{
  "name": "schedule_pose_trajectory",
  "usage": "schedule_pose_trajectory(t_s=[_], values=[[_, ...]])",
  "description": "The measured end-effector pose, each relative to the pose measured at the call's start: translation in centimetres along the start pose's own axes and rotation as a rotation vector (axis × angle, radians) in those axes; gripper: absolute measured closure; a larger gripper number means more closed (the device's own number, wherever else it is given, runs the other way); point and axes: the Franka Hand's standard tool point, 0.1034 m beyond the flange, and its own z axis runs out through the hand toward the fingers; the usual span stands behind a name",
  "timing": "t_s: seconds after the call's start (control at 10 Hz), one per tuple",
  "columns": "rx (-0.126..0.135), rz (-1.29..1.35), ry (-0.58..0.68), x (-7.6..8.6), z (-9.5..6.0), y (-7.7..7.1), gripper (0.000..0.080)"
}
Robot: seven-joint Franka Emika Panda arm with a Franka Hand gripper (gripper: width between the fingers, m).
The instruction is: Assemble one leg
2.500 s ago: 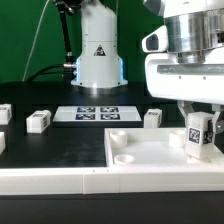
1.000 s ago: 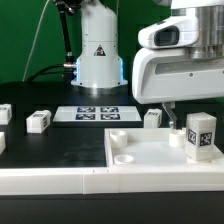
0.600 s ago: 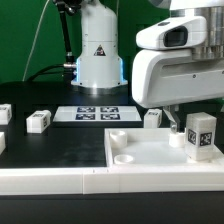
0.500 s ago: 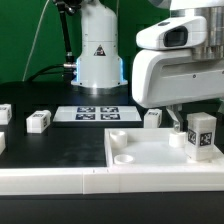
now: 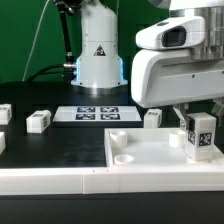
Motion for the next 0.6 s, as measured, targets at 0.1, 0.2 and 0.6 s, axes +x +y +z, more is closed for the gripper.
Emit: schedule_pose_trajectory(t_s=[0.1,0.2,0.6], values=[[0.000,0.044,0.000,0.00,0.00,0.00,0.0511],[0.004,0.182,0.006,0.01,0.00,0.06,0.0511],[0.004,0.703,0.052,-0.22,0.15,0.11,0.0509]])
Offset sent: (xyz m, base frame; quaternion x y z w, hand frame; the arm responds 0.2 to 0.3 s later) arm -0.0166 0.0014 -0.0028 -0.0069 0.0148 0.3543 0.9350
